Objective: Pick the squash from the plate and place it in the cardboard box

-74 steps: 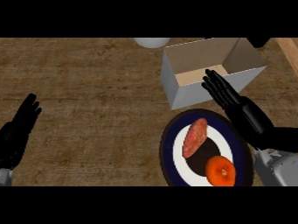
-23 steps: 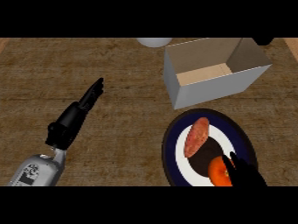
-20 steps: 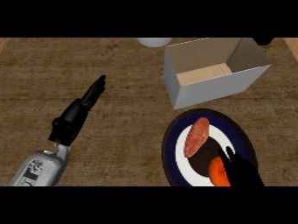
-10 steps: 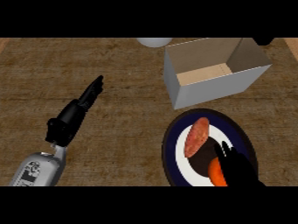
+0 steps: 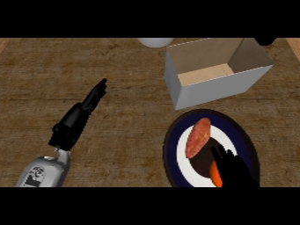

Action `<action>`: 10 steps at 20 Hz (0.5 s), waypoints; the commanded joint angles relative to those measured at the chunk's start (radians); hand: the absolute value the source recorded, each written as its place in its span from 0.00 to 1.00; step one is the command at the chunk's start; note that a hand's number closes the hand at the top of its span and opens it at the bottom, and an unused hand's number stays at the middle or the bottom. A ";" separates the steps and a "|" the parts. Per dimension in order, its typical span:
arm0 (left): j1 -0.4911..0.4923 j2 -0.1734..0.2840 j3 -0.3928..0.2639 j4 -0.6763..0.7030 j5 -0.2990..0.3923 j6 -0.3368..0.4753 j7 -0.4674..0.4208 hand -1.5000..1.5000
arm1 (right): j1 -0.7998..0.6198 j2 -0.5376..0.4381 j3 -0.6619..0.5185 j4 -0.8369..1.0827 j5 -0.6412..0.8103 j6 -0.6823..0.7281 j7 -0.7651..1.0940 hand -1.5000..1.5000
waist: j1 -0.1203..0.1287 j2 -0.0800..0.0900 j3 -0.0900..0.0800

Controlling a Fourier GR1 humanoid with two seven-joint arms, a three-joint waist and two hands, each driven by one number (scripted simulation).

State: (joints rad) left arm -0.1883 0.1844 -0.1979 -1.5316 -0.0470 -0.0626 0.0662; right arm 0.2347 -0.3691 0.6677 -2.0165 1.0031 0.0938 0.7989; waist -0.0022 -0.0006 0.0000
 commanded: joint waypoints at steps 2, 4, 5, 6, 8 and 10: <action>-0.030 0.041 0.080 -0.051 0.053 -0.065 0.069 0.50 | -0.009 0.020 -0.042 0.154 -0.011 -0.067 -0.088 0.00 | 0.003 0.000 0.000; -0.059 -0.032 0.041 0.045 -0.019 -0.035 0.019 0.50 | 0.018 0.000 -0.062 0.075 -0.015 -0.021 -0.081 0.00 | -0.002 0.000 0.000; -0.090 -0.007 0.075 0.035 0.016 -0.064 0.065 0.50 | 0.023 -0.024 -0.093 0.105 -0.047 -0.042 -0.133 0.00 | -0.002 0.000 0.000; -0.003 -0.033 0.033 0.060 -0.045 -0.035 -0.045 0.50 | -0.033 0.038 -0.068 0.071 -0.012 0.033 -0.051 0.00 | 0.000 0.000 0.000; -0.015 -0.061 0.031 0.022 -0.054 -0.014 -0.009 0.50 | -0.008 0.033 -0.083 0.158 -0.005 -0.034 -0.114 0.00 | 0.000 0.000 0.000; 0.014 -0.005 0.082 -0.009 0.013 -0.099 -0.008 0.50 | 0.024 0.031 -0.047 0.133 0.045 -0.022 -0.082 0.00 | 0.001 0.000 0.000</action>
State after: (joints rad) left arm -0.2134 0.1648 -0.1411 -1.5124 -0.0568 -0.1157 0.0722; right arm 0.2460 -0.3518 0.6089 -1.8974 1.0102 0.0631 0.7079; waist -0.0028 -0.0014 -0.0012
